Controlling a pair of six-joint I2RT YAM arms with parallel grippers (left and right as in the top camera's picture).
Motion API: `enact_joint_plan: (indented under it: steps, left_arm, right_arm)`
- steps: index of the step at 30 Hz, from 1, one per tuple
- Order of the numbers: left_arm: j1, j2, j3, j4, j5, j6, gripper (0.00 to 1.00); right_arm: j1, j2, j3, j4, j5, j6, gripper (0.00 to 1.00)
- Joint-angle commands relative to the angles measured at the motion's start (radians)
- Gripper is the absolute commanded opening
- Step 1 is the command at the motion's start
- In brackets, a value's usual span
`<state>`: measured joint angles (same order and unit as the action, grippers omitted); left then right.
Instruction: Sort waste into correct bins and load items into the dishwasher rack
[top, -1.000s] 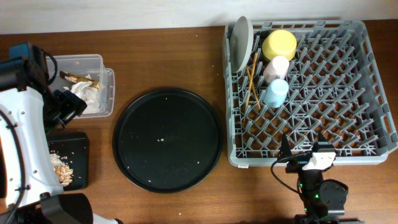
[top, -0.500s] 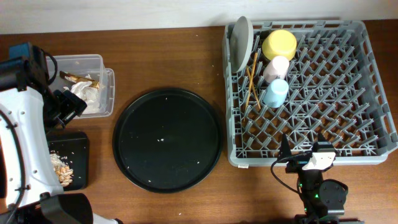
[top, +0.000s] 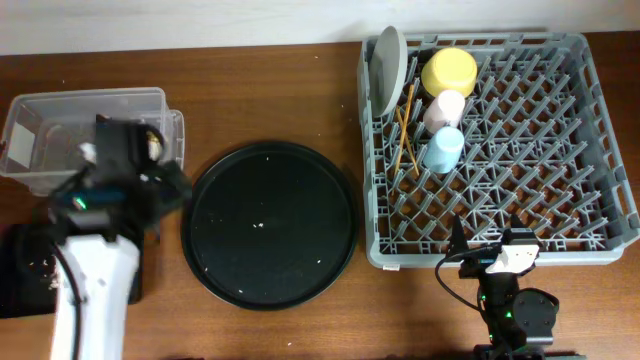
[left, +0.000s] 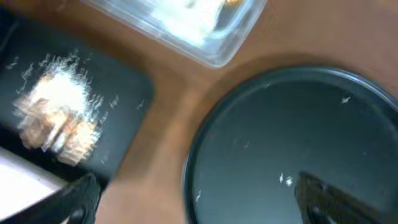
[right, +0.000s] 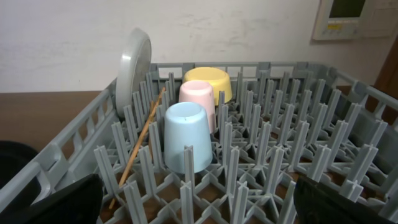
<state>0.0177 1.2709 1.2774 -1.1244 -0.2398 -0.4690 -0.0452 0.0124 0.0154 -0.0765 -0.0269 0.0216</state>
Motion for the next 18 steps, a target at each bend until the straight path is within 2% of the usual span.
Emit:
enact_joint_plan:
  steps: [1, 4, 7, 12, 14, 18]
  left_arm:
    - [-0.036, -0.215, -0.266, 0.047, -0.021, 0.074, 0.99]
    - [-0.036, -0.385, -0.441, 0.092, -0.018, 0.074, 0.99]
    - [-0.036, -0.590, -0.581, 0.220, -0.015, 0.075, 0.99]
    - [-0.036, -0.818, -0.713, 0.326, 0.016, 0.083, 0.99]
    - [-0.037, -0.881, -0.758, 0.357, 0.024, 0.146, 0.99]
    - [-0.036, -0.968, -0.896, 0.524, 0.132, 0.394, 0.99]
  right_arm:
    - [-0.007, -0.009, -0.010, -0.002, 0.008, -0.007, 0.98]
    - [-0.007, -0.009, -0.010, -0.002, 0.008, -0.007, 0.98]
    - [-0.007, -0.009, -0.010, -0.002, 0.008, -0.006, 0.98]
    - [-0.007, -0.009, -0.010, -0.002, 0.008, -0.007, 0.98]
    - [-0.007, -0.009, -0.010, -0.002, 0.008, -0.007, 0.98]
    - [-0.007, -0.009, -0.010, -0.002, 0.008, -0.007, 0.99]
